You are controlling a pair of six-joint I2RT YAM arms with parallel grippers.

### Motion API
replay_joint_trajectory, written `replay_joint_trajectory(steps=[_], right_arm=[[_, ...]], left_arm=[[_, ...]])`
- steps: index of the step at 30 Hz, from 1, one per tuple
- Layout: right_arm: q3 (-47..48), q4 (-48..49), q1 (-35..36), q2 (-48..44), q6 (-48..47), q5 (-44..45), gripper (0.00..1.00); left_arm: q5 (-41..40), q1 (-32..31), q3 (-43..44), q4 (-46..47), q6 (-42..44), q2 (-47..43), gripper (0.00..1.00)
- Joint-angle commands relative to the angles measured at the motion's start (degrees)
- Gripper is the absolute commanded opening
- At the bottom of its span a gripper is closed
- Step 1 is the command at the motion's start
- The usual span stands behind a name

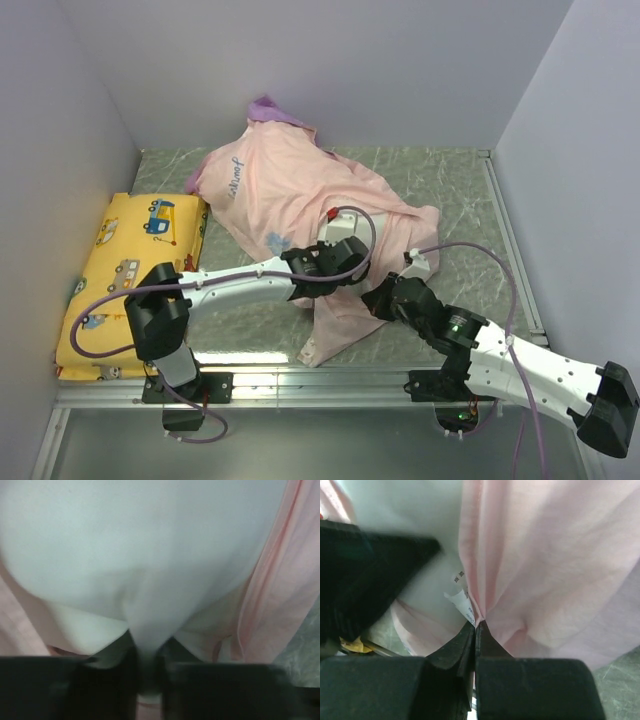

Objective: Remove the pillowcase from the pillow

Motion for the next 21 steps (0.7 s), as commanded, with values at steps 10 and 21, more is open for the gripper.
replay_joint_trajectory(steps=[10, 21], right_arm=[[-4.6, 3.0, 0.2, -0.1, 1.5, -1.5, 0.0], [-9.2, 6.2, 0.1, 3.2, 4.1, 1.3, 0.0]], left_arm=[[19.5, 16.9, 18.8, 5.7, 5.2, 4.2, 0.0], [29.9, 24.0, 36.5, 0.9, 1.8, 9.7, 0.0]])
